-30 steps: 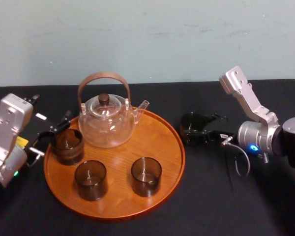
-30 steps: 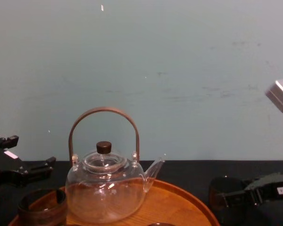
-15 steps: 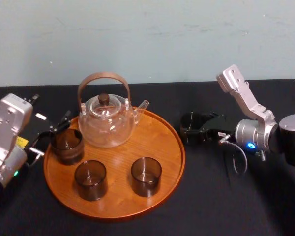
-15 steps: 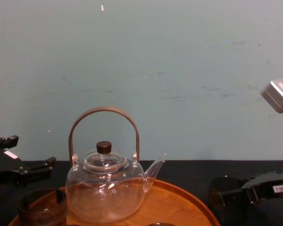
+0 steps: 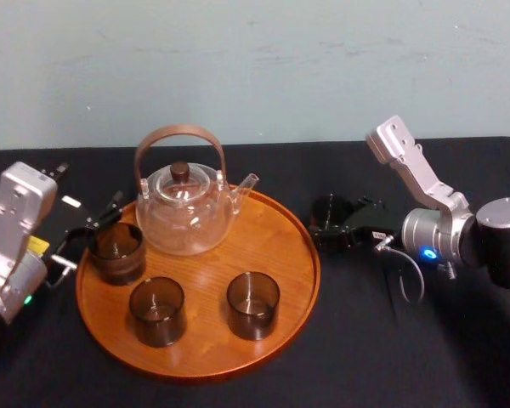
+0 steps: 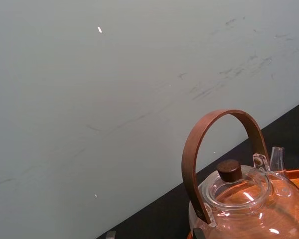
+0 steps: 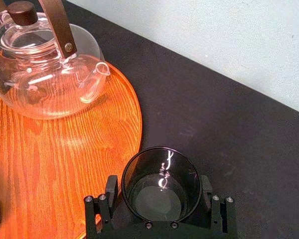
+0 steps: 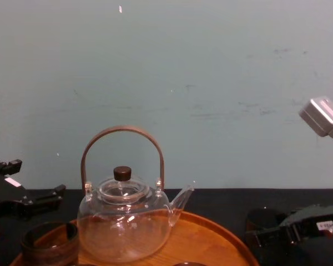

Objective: Pick up the glass from the table and place it on the tray.

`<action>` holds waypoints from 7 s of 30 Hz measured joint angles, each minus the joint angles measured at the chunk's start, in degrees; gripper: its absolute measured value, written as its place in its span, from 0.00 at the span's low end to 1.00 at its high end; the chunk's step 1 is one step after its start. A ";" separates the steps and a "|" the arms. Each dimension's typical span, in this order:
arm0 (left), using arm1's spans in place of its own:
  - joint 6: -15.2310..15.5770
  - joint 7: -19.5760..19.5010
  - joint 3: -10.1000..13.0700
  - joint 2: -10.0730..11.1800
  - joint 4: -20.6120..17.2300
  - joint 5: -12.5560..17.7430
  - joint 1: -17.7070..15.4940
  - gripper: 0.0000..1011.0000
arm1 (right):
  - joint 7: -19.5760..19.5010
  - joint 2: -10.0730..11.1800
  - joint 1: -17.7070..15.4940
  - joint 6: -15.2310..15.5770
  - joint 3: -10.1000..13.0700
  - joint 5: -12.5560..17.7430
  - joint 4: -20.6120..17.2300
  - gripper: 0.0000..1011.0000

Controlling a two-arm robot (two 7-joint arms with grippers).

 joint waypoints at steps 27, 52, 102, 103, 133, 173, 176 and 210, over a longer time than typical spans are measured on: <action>0.00 0.00 0.00 0.00 0.00 0.00 0.00 0.99 | -0.01 0.00 -0.03 0.04 0.17 0.29 0.00 0.89; 0.00 0.00 0.00 0.00 0.00 0.00 0.00 0.99 | 1.48 3.63 -2.29 -0.05 2.74 3.71 -8.89 0.89; 0.00 0.00 0.00 0.00 0.00 0.00 -0.01 0.99 | 6.99 -1.56 4.04 -8.28 -8.34 0.67 1.05 0.89; 0.00 0.00 0.00 0.00 0.00 0.00 0.00 0.99 | 7.12 -1.63 4.03 -8.32 -8.36 0.56 1.29 0.89; 0.00 0.00 0.00 0.00 0.00 0.00 0.00 0.99 | 7.46 -2.15 3.88 -7.62 -8.43 -0.79 2.35 0.89; 0.00 0.00 0.00 0.00 0.00 0.00 0.00 0.99 | 9.81 4.14 -0.94 -7.41 -6.10 2.92 -6.09 0.99; 0.00 0.00 0.00 0.00 0.00 0.00 0.00 0.99 | 9.75 6.16 -2.51 -7.22 -5.29 3.77 -8.71 0.99; 0.00 0.00 0.00 0.00 0.00 0.00 0.00 0.99 | -13.43 5.16 -18.72 -18.34 9.69 5.64 -21.01 0.99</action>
